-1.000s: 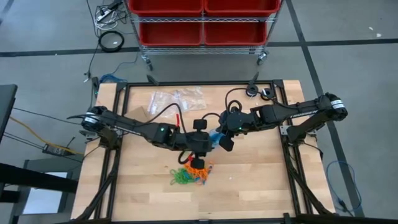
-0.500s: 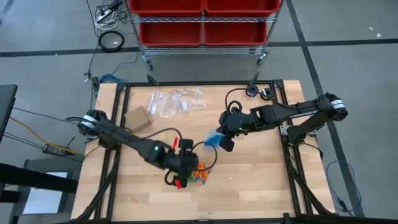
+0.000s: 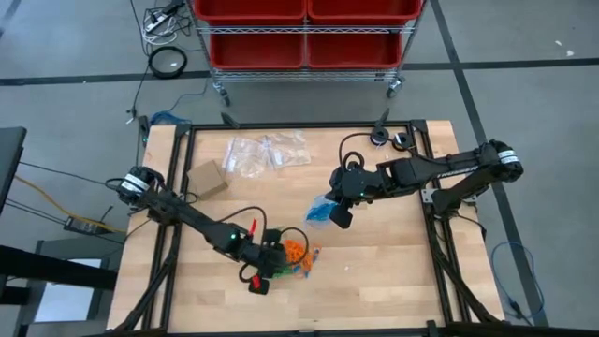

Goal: Sort rubber bands
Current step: Put the blue rubber band into the transparent zip bag

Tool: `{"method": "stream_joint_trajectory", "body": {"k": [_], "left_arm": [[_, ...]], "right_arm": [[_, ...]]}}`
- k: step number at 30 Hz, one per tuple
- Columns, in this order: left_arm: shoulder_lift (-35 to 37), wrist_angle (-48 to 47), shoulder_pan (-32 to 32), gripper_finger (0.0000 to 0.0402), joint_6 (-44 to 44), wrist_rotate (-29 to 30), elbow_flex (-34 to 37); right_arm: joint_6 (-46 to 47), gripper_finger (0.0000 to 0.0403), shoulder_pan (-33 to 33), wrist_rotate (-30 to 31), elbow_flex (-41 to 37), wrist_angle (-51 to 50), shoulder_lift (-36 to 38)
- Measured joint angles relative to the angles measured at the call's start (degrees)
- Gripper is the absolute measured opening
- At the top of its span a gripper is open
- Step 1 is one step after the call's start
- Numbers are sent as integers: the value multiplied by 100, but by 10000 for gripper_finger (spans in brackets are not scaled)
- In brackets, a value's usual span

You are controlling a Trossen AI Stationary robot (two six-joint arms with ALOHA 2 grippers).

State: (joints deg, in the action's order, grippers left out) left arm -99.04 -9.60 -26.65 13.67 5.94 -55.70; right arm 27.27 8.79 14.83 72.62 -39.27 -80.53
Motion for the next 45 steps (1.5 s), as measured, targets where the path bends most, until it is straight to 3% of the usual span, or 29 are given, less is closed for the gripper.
{"method": "stream_joint_trajectory", "body": {"k": [11, 23, 45], "left_arm": [[-3, 201, 117, 102, -142, 398, 205], [-268, 304, 231, 101, -133, -349, 203], [-232, 61, 253, 98, -142, -559, 148]], "right_arm": [[-1, 0, -23, 1, 0, 22, 0], [-39, 0, -23, 2, 0, 20, 0], [-33, 0, -23, 2, 0, 19, 0]]}}
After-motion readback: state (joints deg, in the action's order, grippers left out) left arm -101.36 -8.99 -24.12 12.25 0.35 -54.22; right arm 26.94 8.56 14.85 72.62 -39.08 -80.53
